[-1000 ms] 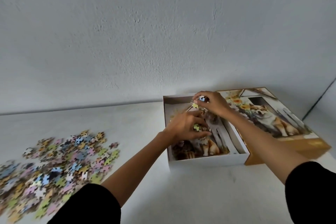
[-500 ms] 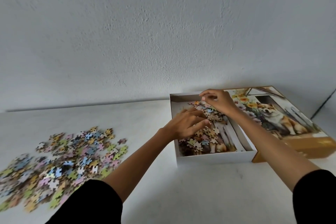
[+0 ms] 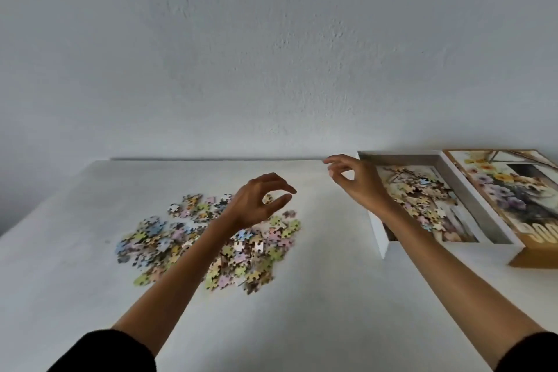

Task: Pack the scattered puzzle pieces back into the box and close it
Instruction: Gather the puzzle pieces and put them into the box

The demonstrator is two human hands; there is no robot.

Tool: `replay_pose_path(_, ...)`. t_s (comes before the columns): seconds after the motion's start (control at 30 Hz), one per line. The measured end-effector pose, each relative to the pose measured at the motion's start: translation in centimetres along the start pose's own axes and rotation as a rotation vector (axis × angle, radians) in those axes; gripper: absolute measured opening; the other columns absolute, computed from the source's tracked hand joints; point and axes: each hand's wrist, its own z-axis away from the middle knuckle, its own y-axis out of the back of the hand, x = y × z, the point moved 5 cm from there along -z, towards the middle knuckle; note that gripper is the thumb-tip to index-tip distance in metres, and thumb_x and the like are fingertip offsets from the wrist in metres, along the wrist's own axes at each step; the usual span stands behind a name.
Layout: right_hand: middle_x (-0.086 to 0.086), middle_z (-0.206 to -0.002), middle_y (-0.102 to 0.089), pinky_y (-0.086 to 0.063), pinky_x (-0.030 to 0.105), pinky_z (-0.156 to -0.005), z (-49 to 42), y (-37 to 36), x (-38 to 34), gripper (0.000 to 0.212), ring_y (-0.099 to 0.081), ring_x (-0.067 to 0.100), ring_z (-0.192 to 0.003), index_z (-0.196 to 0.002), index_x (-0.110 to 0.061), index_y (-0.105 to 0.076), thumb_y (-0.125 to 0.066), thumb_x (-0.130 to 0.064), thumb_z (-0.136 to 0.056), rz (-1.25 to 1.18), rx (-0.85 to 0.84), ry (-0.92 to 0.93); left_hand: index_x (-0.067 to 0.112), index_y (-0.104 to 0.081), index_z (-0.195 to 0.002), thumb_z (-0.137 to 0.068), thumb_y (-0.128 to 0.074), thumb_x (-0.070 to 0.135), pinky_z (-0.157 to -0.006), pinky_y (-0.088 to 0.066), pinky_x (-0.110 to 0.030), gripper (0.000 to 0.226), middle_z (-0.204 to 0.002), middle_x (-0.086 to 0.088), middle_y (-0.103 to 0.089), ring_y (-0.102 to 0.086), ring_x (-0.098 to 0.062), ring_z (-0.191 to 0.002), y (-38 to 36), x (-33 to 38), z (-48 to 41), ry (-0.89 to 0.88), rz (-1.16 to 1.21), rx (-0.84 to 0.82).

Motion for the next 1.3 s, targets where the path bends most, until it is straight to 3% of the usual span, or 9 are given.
replay_pose_path(0.13, 0.005, -0.11, -0.067, -0.045, 0.032, -0.09, 1.7, -6.6, -1.5, 0.026, -0.059, 0.021, -0.103, -0.11, -0.02, -0.063, -0.06, -0.015, -0.084, 0.048, -0.089, -0.022, 0.022, -0.064, -0.109, -0.082, -0.034, 0.063, -0.087, -0.05, -0.039, 0.057, -0.113, -0.002, -0.061, -0.056, -0.01, -0.098, 3.6, -5.7, 5.2, 0.15, -0.026, 0.004)
replay_pose_path(0.23, 0.004, -0.124, -0.06, -0.041, 0.034, -0.096, 3.0, -10.7, -1.1, 0.037, -0.053, 0.023, -0.116, -0.117, -0.024, -0.058, -0.058, -0.039, -0.084, 0.096, -0.171, -0.077, 0.031, -0.053, -0.123, -0.069, -0.02, 0.086, -0.104, -0.037, -0.047, 0.084, -0.133, -0.004, -0.047, -0.043, -0.016, -0.12, 3.8, -9.5, 8.6, 0.262, -0.104, -0.092)
replay_pose_path(0.33, -0.001, -0.145, -0.04, -0.018, 0.05, -0.114, 4.6, -14.0, -1.3, 0.073, -0.033, 0.021, -0.135, -0.128, -0.036, -0.045, -0.025, -0.077, -0.072, 0.148, -0.283, -0.124, 0.045, -0.028, -0.136, -0.059, -0.016, 0.093, -0.113, -0.018, -0.057, 0.092, -0.15, -0.003, -0.025, -0.021, -0.024, -0.138, 3.2, -11.3, 10.7, 0.293, -0.106, -0.202)
replay_pose_path(0.4, -0.005, -0.154, -0.021, 0.0, 0.045, -0.116, 5.7, -15.2, -1.9, 0.088, -0.012, 0.015, -0.143, -0.136, -0.043, -0.028, -0.011, -0.087, -0.062, 0.162, -0.371, -0.096, 0.047, -0.01, -0.14, -0.056, -0.011, 0.095, -0.114, -0.006, -0.059, 0.097, -0.154, -0.005, -0.013, -0.011, -0.027, -0.141, 2.4, -11.2, 11.3, 0.258, -0.09, -0.257)
replay_pose_path(0.57, -0.003, -0.155, 0.013, 0.008, 0.041, -0.114, 7.7, -17.2, -3.0, 0.109, 0.012, 0.017, -0.143, -0.134, -0.048, 0.015, -0.015, -0.098, -0.041, 0.429, -0.551, 0.047, 0.045, 0.014, -0.139, -0.045, -0.013, 0.099, -0.115, 0.0, -0.056, 0.111, -0.156, -0.006, 0.001, -0.001, -0.028, -0.143, 1.0, -10.3, 11.9, 0.112, -0.189, -0.335)
replay_pose_path(0.7, -0.001, -0.155, 0.013, 0.01, 0.038, -0.111, 8.1, -17.8, -3.5, 0.116, 0.011, 0.02, -0.143, -0.133, -0.043, 0.023, -0.021, -0.095, -0.04, 0.527, -0.544, 0.066, 0.044, 0.02, -0.136, -0.045, -0.017, 0.098, -0.115, -0.001, -0.047, 0.112, -0.157, 0.001, -0.004, -0.003, -0.021, -0.143, 1.0, -10.4, 12.2, 0.097, -0.251, -0.324)
replay_pose_path(0.87, -0.001, -0.154, -0.015, -0.012, 0.046, -0.114, 7.8, -17.8, -4.2, 0.1, -0.013, 0.022, -0.141, -0.141, -0.04, 0.0, -0.016, -0.09, -0.056, 0.518, -0.403, 0.071, 0.041, -0.018, -0.141, -0.054, -0.019, 0.093, -0.103, -0.025, -0.036, 0.101, -0.144, 0.004, -0.035, -0.028, -0.016, -0.129, 2.2, -10.2, 11.9, 0.075, -0.277, -0.198)
replay_pose_path(1.07, 0.002, -0.124, -0.053, -0.043, 0.037, -0.085, 7.0, -17.7, -5.5, 0.058, -0.048, 0.025, -0.108, -0.129, -0.024, -0.049, -0.044, -0.052, -0.079, 0.396, -0.198, 0.143, 0.038, -0.048, -0.122, -0.072, -0.043, 0.075, -0.075, -0.055, -0.031, 0.062, -0.115, 0.006, -0.059, -0.058, -0.01, -0.098, 2.5, -10.0, 11.6, 0.04, -0.096, -0.12)
replay_pose_path(1.3, -0.006, -0.099, -0.066, -0.05, 0.02, -0.079, 5.3, -16.3, -6.2, 0.038, -0.062, 0.006, -0.091, -0.113, -0.017, -0.063, -0.07, -0.028, -0.077, 0.146, -0.051, 0.138, 0.022, -0.062, -0.111, -0.082, -0.063, 0.041, -0.075, -0.049, -0.012, 0.035, -0.106, 0.003, -0.062, -0.06, -0.007, -0.088, 3.4, -10.0, 11.1, 0.098, 0.073, 0.001)
